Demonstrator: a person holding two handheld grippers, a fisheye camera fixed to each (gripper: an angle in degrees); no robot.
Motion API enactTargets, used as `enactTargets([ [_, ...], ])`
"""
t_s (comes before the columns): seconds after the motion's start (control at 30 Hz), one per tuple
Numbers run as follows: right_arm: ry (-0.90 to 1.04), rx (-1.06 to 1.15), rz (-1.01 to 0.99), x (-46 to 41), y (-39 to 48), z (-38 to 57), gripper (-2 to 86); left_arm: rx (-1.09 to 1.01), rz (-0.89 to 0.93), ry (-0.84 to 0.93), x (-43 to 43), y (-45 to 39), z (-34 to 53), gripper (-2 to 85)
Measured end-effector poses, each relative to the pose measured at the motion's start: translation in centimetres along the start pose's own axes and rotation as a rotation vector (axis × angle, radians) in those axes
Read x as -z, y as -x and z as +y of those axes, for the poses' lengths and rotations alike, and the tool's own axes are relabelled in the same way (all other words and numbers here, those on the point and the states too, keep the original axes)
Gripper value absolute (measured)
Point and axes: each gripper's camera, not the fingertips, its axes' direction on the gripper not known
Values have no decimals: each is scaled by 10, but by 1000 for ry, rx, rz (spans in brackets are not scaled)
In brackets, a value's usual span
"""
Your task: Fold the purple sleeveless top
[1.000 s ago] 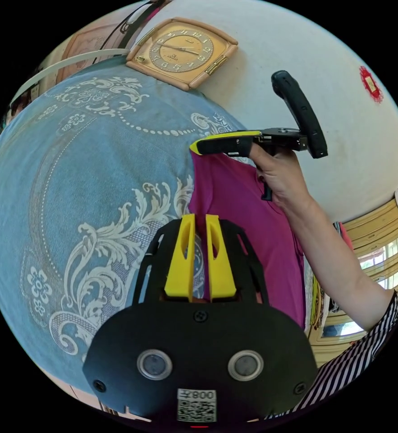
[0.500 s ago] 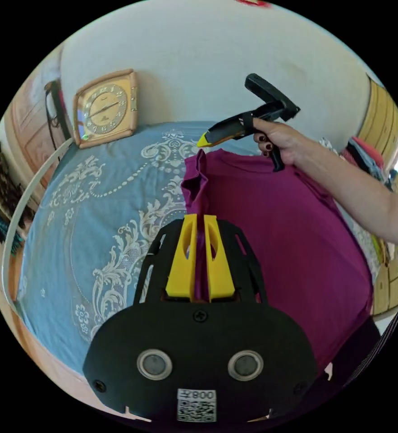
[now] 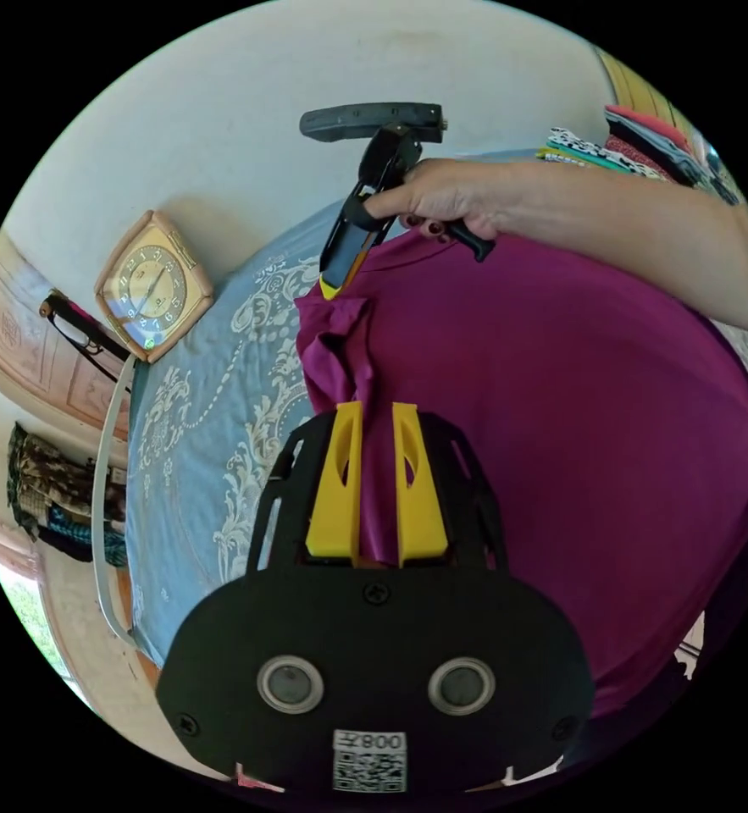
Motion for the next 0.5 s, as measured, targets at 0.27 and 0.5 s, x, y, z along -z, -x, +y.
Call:
enactTargets([
  [0.27, -9, 34, 34, -13, -6, -24, 3, 158, 135, -70, 6, 22, -9, 68],
  [0.5, 23, 62, 12, -7, -9, -31, 9, 309, 344, -4, -31, 54, -30, 58],
])
